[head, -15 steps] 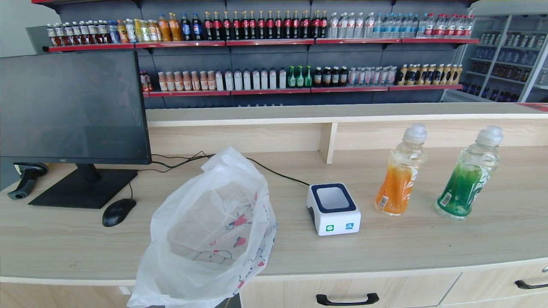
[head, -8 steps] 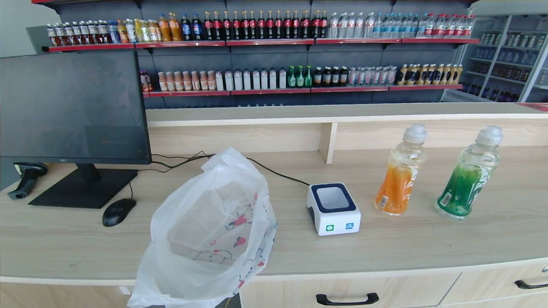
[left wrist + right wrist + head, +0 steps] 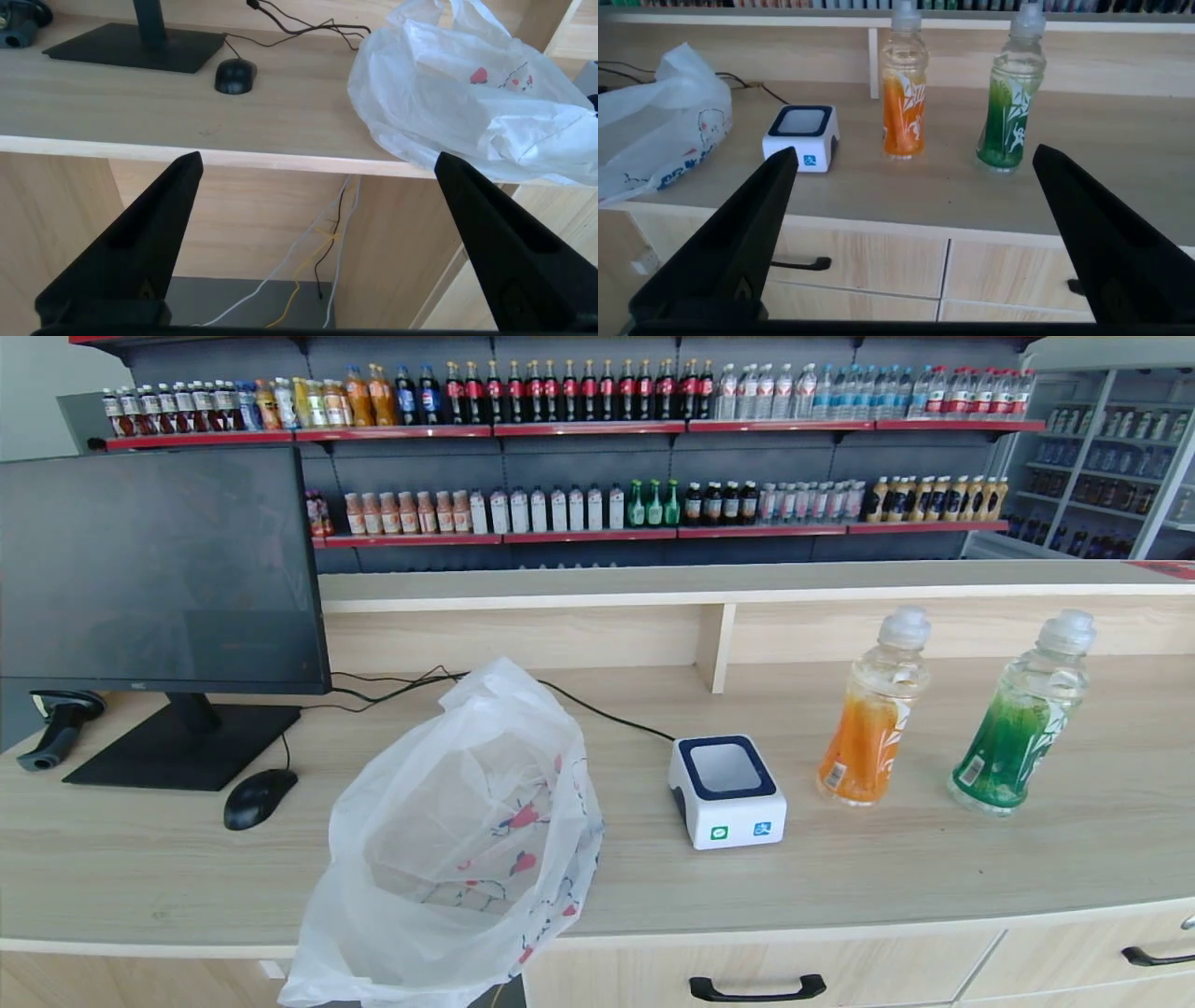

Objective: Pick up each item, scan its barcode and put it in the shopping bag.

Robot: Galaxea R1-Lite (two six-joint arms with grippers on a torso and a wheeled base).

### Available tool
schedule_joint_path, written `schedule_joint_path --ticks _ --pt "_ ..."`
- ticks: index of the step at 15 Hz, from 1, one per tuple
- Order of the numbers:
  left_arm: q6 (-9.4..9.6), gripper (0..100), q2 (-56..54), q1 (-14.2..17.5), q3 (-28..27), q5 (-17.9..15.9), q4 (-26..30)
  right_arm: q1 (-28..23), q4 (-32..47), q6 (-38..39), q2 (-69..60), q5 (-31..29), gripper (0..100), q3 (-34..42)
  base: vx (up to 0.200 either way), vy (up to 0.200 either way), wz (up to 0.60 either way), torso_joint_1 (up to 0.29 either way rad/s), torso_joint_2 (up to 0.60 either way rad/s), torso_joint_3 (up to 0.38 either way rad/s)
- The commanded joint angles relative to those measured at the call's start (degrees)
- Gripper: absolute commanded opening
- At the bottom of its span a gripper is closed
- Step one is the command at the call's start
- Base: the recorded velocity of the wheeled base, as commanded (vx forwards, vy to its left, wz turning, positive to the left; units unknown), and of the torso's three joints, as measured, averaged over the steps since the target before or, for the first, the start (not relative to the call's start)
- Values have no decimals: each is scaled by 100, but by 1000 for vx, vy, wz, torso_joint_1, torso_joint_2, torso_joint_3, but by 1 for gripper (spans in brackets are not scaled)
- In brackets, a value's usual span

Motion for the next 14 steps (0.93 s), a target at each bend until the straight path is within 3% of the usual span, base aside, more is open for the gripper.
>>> schedule_joint_path --ticks 1,3,9,12,13,14 --pt "-1 100 -2 0 0 0 -1 9 -370 11 1325 12 100 -617 0 0 0 0 0 0" --pt "-1 100 -2 0 0 9 -1 18 -1003 11 1949 12 100 -696 0 0 0 0 0 0" --pt "-1 100 -2 0 0 0 -1 70 -4448 20 5131 12 100 -1303 0 0 0 0 0 0" --pt "-1 100 -2 0 0 0 -1 123 -5063 20 5667 12 100 -1294 0 0 0 0 0 0" --pt "-1 100 -2 0 0 0 -1 141 -5995 -6 6335 12 100 -1180 0 0 0 0 0 0" --pt "-1 100 -2 0 0 0 -1 167 -6224 -24 6529 12 100 -1171 0 0 0 0 0 0"
